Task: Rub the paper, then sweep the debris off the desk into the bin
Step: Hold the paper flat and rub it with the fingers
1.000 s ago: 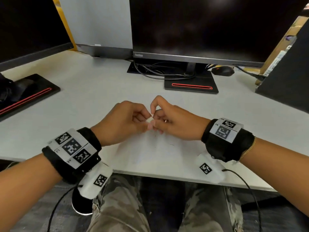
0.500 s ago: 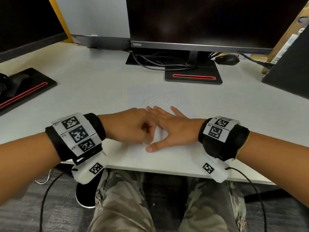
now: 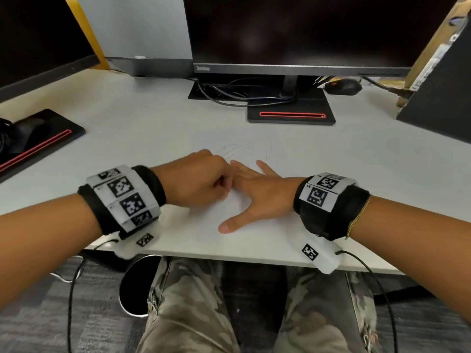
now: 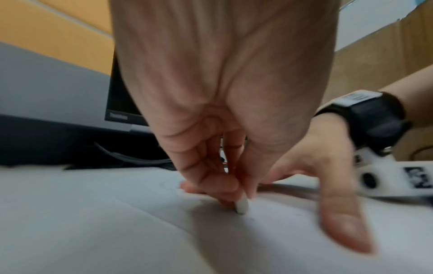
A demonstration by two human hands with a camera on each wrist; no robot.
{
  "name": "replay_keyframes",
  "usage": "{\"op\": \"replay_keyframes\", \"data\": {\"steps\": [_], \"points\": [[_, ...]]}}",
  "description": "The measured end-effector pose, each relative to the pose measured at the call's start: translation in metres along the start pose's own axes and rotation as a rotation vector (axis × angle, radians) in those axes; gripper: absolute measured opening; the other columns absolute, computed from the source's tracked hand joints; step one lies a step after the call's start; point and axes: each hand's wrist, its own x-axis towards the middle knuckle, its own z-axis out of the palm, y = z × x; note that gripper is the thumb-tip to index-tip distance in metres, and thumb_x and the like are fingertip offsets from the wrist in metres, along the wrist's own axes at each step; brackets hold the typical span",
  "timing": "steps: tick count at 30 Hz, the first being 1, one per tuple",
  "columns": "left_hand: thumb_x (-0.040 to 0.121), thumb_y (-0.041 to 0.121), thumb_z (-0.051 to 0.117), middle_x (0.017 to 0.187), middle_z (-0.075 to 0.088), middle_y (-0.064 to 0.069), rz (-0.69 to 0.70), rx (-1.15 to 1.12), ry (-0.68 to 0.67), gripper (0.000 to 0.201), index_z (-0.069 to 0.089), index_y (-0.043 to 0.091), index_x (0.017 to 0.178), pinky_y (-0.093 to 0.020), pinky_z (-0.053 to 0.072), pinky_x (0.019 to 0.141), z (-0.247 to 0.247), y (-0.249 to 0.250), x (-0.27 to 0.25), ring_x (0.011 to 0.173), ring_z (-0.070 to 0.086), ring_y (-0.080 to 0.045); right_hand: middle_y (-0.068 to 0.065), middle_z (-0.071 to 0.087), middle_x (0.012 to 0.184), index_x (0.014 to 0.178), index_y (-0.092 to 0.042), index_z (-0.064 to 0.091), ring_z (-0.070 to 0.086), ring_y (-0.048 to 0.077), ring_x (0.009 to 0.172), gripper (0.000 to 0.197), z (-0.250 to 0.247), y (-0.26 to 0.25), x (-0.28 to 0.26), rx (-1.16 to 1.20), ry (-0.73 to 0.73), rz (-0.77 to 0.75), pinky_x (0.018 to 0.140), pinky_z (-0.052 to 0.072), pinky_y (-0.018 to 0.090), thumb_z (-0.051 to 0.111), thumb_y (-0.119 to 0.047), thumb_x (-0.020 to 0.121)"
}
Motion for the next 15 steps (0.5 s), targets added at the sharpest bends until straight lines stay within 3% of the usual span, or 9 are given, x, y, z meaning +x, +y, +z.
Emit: {"op": "replay_keyframes", "data": {"steps": [4,7,12,15], "points": [[0.092,0.018,0.067,0.069,0.067,0.012,0.065,0.011,-0.113,0.011,0.072,0.024,0.084,-0.021,0.05,0.065,0.005,0.01,-0.006,0.072,0.063,-0.004,-0.021,-0.023,0.174,0.168,-0.043,-0.004,-0.031,-0.004,0.154,0.121,0.002,0.0,0.003,-0.011,-0.003,0.011,0.126,-0.024,0.051,0.064,-0.088,0.08],[0.094,0.017,0.064,0.069,0.066,0.015,0.01,0.033,-0.036,0.013,0.07,0.025,0.085,-0.015,0.041,0.063,-0.004,0.003,0.004,0.071,0.061,0.002,-0.02,-0.013,0.176,0.166,-0.046,0.007,-0.029,-0.003,0.155,0.109,-0.001,-0.002,0.0,0.001,-0.006,0.006,0.125,-0.026,0.049,0.065,-0.085,0.082],[0.093,0.02,0.067,0.071,0.067,0.011,0.041,0.025,-0.138,0.011,0.069,0.026,0.084,-0.022,0.05,0.067,0.006,0.012,-0.007,0.071,0.063,-0.005,-0.02,-0.024,0.173,0.168,-0.042,-0.006,-0.032,-0.003,0.154,0.123,0.003,0.002,0.005,-0.012,-0.006,0.001,0.125,-0.025,0.051,0.066,-0.088,0.079],[0.093,0.018,0.066,0.073,0.067,0.013,-0.004,0.039,-0.041,0.011,0.07,0.026,0.086,-0.023,0.045,0.069,0.0,0.007,-0.001,0.073,0.062,-0.004,-0.018,-0.019,0.175,0.168,-0.043,0.002,-0.031,-0.002,0.154,0.116,0.002,0.0,0.004,-0.012,-0.011,-0.009,0.124,-0.027,0.05,0.065,-0.087,0.081]]}}
